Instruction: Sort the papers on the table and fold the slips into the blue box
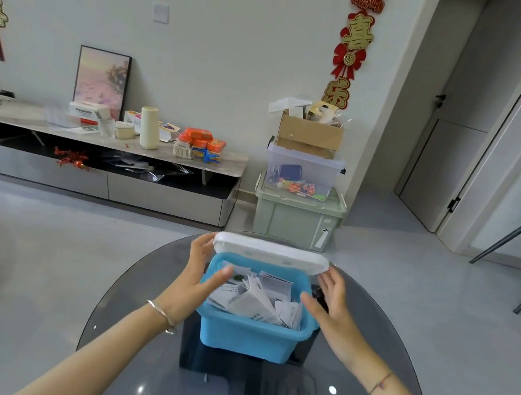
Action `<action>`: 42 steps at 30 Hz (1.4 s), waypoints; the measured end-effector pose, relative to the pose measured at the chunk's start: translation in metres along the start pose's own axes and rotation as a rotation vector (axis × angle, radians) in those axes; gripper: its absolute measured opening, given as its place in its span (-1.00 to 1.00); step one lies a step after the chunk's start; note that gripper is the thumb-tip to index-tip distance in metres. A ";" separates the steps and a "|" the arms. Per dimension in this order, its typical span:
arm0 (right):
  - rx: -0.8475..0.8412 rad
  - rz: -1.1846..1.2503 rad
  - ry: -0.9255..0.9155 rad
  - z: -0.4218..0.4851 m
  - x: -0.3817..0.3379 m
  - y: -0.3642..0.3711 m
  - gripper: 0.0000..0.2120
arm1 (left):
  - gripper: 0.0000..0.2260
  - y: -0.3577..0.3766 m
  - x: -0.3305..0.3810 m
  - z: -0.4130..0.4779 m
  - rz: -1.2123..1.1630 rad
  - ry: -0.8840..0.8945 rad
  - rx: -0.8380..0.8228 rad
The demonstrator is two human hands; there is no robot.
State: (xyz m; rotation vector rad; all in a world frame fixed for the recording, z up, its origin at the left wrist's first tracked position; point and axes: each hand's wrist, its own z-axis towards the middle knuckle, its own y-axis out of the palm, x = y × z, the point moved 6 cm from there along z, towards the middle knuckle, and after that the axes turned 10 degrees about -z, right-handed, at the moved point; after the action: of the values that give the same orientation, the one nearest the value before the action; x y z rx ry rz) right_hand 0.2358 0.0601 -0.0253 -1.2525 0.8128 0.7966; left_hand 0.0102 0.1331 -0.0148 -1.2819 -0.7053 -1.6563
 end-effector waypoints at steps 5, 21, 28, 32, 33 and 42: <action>-0.002 -0.119 -0.072 -0.024 0.001 0.013 -0.08 | -0.03 0.004 -0.017 -0.023 0.238 0.042 -0.043; 0.185 -0.214 -0.191 -0.030 0.010 0.026 -0.52 | -0.42 0.014 -0.030 -0.031 0.269 0.120 0.235; 0.140 -0.254 -0.163 -0.024 0.009 0.023 -0.59 | -0.56 0.015 -0.029 -0.026 0.315 0.082 0.165; 0.157 -0.317 -0.165 -0.022 0.015 0.021 -0.61 | -0.45 0.010 -0.033 -0.029 0.384 0.080 0.005; 0.151 -0.327 -0.168 -0.022 0.017 0.021 -0.61 | -0.44 0.009 -0.034 -0.030 0.395 0.091 0.013; 0.043 -0.553 -0.179 -0.022 0.018 0.026 -0.31 | -0.42 -0.002 -0.029 -0.041 0.773 0.149 0.092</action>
State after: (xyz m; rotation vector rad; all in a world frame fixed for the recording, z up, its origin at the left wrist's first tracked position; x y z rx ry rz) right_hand 0.2200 0.0432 -0.0560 -1.2641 0.3081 0.4295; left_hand -0.0078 0.1087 -0.0548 -1.1459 -0.1451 -1.0506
